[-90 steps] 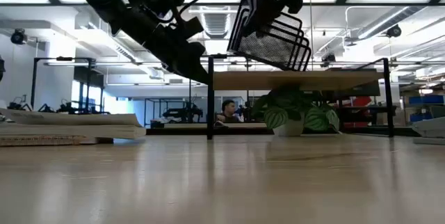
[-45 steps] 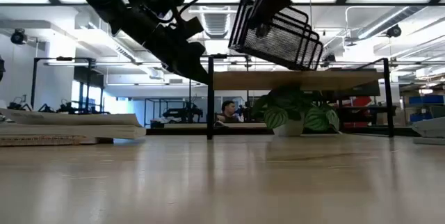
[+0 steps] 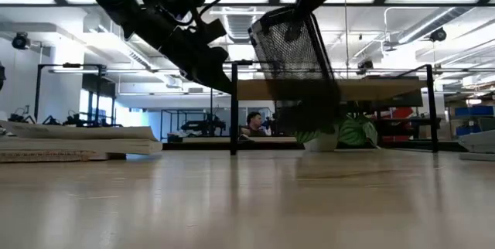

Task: Stock shelves
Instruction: Remove the black desk organizer from the shelf

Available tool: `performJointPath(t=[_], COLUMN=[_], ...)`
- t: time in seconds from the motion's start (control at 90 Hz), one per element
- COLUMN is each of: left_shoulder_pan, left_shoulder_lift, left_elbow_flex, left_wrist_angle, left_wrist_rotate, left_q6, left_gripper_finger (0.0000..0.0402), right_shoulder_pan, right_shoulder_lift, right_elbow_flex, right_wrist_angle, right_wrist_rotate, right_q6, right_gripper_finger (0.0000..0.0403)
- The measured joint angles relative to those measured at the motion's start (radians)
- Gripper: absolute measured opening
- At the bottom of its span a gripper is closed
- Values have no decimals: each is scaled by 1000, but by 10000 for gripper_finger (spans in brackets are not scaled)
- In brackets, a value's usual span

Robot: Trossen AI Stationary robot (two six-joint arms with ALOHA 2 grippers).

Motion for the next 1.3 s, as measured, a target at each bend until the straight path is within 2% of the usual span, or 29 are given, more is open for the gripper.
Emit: performJointPath(t=[0.2, 0.744, 1.078, 1.3], left_shoulder_pan=[0, 0, 0, -8], left_shoulder_lift=[0, 0, -14, -77], left_elbow_flex=[0, -13, -13, -14], left_wrist_angle=[0, -7, -152, -257], left_wrist_rotate=[0, 0, 0, -1], left_q6=[0, 25, 57, -9], left_gripper_finger=[98, 98, 98, 98], right_shoulder_pan=[15, 27, 27, 32], right_shoulder_lift=[30, 77, 147, 191], right_elbow_flex=[-12, -12, -13, -8], right_wrist_angle=[-16, 21, 135, 225], right_wrist_rotate=[-25, -44, -129, -153], right_q6=[68, 78, 18, -16], right_gripper_finger=[0, 0, 0, 0])
